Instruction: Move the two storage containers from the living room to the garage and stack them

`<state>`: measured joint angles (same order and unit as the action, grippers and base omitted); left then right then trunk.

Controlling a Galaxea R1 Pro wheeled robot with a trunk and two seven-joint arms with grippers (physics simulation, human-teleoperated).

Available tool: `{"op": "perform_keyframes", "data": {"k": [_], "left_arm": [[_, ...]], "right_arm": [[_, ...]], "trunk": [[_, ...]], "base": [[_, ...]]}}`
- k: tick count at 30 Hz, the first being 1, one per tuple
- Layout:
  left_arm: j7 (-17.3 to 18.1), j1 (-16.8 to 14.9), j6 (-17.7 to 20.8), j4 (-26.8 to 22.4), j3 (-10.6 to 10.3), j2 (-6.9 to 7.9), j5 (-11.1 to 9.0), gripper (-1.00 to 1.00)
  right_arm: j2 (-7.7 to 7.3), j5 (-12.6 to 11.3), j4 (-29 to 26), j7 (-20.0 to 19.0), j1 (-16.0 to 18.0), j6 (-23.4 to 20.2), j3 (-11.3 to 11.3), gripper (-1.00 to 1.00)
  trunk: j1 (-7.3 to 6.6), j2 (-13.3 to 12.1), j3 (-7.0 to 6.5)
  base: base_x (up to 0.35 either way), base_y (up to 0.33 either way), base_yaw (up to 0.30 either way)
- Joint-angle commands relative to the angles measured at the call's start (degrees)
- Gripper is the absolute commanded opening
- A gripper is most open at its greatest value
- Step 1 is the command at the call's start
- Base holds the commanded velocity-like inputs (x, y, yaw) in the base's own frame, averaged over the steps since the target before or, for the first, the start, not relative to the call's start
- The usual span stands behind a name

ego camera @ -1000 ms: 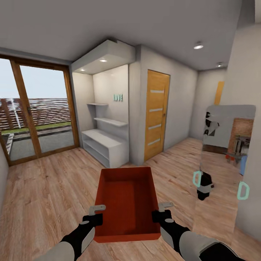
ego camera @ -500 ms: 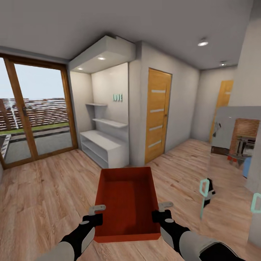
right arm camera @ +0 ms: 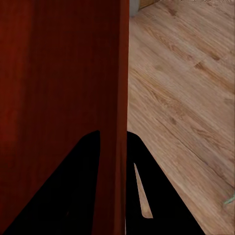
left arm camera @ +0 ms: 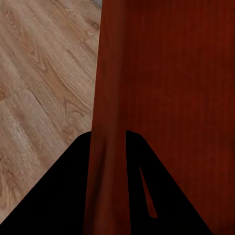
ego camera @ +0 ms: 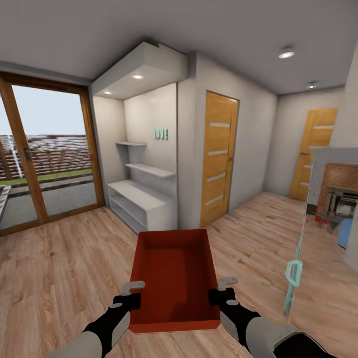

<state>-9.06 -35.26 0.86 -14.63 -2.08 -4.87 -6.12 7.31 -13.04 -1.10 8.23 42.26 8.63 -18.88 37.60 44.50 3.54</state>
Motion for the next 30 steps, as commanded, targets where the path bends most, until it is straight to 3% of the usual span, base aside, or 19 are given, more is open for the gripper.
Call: {"op": "perform_keyframes", "data": {"k": [1,11,30], "left_arm": [[-1.22,0.02,0.11,0.13,-0.04,0.56,-0.56,-1.0],[-1.13,0.02,0.13,0.13,-0.03,0.56,-0.56,-1.0],[-1.04,0.02,0.11,0.13,-0.11,0.56,-0.52,-1.0]], "right_arm": [[0.0,-0.6,-0.04,0.31,0.11,5.52,1.04,-1.0],[0.06,-0.59,-0.04,0.32,0.11,5.52,1.04,-1.0],[0.07,-0.59,-0.04,0.31,0.11,5.61,1.04,-1.0]], "trunk": [[0.05,0.08,0.1],[0.05,0.08,0.1],[0.05,0.08,0.1]], "base": [[0.322,0.116,0.0],[0.322,0.161,-0.018],[0.319,0.184,-0.265]]}}
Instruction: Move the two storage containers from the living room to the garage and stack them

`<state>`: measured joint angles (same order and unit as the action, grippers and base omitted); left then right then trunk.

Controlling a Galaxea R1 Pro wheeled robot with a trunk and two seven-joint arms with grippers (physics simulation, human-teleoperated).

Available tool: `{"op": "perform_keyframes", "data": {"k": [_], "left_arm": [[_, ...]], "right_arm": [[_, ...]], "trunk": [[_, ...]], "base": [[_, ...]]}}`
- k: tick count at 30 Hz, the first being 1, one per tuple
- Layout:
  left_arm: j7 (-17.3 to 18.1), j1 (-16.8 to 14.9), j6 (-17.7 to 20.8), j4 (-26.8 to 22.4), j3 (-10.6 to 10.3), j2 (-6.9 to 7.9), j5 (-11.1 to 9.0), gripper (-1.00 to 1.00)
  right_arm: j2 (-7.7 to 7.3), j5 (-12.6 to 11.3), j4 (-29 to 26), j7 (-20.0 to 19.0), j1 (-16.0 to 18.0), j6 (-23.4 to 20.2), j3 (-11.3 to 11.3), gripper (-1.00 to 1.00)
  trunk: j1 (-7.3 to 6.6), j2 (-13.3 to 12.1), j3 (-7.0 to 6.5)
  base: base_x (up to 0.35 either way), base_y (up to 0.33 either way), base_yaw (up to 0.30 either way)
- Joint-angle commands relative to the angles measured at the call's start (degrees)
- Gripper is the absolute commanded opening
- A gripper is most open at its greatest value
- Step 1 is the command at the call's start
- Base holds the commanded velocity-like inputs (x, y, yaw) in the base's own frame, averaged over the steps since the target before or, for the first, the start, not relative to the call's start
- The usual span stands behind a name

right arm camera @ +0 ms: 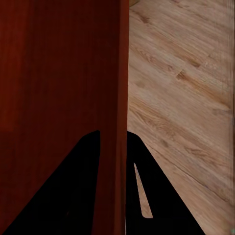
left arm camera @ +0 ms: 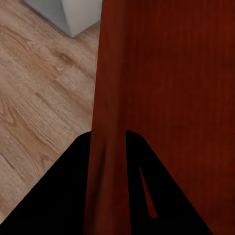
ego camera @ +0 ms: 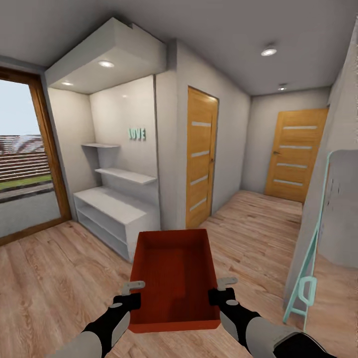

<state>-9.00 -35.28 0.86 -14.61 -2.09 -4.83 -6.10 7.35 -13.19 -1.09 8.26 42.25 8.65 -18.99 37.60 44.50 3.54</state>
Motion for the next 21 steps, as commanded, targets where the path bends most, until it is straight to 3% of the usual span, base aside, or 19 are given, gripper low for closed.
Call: {"op": "perform_keyframes", "data": {"k": [1,21], "left_arm": [[-1.11,0.03,0.11,0.11,-0.11,0.52,-0.54,-1.0],[-1.11,0.03,0.11,0.11,-0.11,0.52,-0.49,-1.0]], "right_arm": [[0.03,-0.43,-0.05,0.27,0.11,5.59,1.15,-1.0],[0.01,-0.43,-0.05,0.26,0.11,5.57,1.15,-1.0]], "trunk": [[0.05,0.08,0.1],[0.05,0.08,0.1]], "base": [[0.318,0.184,-0.279],[0.318,0.184,-0.279]]}}
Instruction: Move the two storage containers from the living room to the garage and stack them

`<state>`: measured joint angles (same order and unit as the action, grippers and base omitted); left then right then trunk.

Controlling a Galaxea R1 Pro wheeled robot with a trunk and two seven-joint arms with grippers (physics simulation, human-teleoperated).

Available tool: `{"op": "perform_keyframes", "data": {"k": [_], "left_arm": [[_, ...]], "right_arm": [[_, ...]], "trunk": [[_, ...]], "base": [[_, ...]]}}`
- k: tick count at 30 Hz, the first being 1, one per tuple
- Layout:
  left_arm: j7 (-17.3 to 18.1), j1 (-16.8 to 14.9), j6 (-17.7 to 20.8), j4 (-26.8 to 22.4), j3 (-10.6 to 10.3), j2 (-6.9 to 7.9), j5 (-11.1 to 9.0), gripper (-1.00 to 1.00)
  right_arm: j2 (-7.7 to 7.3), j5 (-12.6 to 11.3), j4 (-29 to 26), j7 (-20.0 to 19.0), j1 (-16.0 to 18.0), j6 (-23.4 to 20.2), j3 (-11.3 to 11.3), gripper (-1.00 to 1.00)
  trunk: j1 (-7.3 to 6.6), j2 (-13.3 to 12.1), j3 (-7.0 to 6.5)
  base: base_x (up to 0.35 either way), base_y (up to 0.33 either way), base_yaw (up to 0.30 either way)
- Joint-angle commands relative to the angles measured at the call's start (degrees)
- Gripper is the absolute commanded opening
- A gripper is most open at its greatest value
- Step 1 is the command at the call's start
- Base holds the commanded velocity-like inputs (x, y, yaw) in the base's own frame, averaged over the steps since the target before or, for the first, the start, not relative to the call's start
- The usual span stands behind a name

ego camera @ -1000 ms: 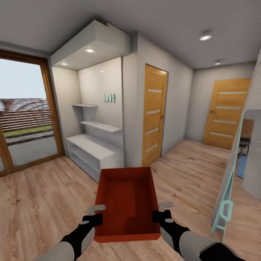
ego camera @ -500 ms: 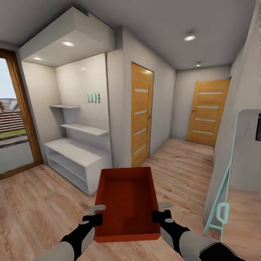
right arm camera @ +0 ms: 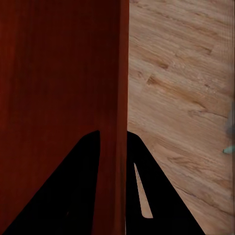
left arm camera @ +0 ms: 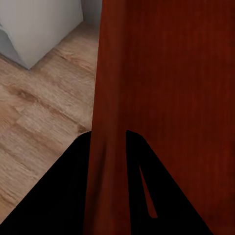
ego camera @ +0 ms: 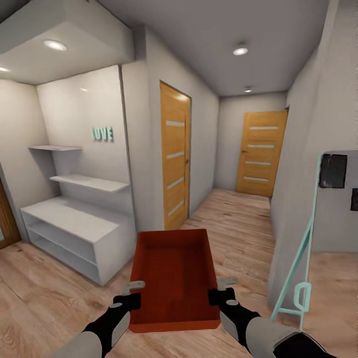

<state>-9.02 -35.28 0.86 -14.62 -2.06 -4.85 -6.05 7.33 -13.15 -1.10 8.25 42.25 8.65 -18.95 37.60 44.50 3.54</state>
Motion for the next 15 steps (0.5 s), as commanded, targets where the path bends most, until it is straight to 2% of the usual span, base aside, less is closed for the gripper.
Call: {"op": "perform_keyframes", "data": {"k": [1,15], "left_arm": [[-1.09,0.04,0.11,0.11,-0.14,0.54,-0.55,-1.0],[-1.09,0.04,0.11,0.11,-0.14,0.54,-0.54,-1.0]], "right_arm": [[0.03,-0.47,-0.04,0.28,0.12,5.56,1.11,-1.0],[0.02,-0.47,-0.04,0.28,0.12,5.57,1.11,-1.0]], "trunk": [[0.05,0.08,0.1],[0.05,0.08,0.1]], "base": [[0.318,0.184,-0.279],[0.318,0.184,-0.279]]}}
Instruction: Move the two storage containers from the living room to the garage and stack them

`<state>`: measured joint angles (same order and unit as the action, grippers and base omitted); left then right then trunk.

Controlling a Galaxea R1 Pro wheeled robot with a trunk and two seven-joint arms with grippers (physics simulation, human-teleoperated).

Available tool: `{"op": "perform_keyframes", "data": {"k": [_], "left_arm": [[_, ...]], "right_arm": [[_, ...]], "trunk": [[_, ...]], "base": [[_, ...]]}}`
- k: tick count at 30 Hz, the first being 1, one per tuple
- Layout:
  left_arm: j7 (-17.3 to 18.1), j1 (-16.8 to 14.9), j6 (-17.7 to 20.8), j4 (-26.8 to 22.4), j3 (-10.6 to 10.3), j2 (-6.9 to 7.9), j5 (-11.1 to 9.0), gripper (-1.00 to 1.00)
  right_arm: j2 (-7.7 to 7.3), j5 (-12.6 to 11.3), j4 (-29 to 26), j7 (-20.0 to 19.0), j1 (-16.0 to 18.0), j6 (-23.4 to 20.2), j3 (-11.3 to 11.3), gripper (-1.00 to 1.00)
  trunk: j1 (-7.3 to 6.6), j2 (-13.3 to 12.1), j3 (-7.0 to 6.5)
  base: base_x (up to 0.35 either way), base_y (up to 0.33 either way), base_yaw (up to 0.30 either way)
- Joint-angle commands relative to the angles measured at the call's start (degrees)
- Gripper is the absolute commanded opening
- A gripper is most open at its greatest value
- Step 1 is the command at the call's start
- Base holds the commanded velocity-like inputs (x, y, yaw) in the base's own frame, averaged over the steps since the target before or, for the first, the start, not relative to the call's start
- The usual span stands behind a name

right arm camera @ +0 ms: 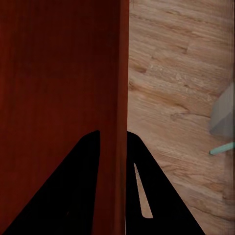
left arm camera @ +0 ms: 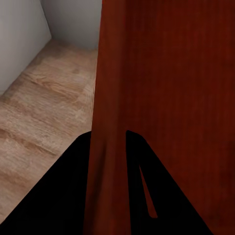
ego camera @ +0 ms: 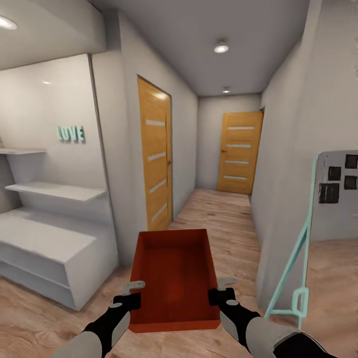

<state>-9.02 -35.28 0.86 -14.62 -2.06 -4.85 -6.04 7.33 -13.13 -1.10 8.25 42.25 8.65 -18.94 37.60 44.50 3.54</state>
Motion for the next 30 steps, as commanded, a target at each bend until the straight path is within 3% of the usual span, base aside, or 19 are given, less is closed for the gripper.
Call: {"op": "perform_keyframes", "data": {"k": [1,30], "left_arm": [[-1.08,0.04,0.11,0.11,-0.14,0.55,-0.55,-1.0],[-1.16,0.04,0.11,0.14,-0.14,0.55,-0.65,-1.0]], "right_arm": [[0.04,-0.49,-0.04,0.28,0.12,5.56,1.1,-1.0],[-0.01,-0.49,-0.04,0.28,0.12,5.59,1.1,-1.0]], "trunk": [[0.05,0.08,0.1],[0.05,0.08,0.1]], "base": [[0.318,0.184,-0.279],[0.318,0.183,-0.28]]}}
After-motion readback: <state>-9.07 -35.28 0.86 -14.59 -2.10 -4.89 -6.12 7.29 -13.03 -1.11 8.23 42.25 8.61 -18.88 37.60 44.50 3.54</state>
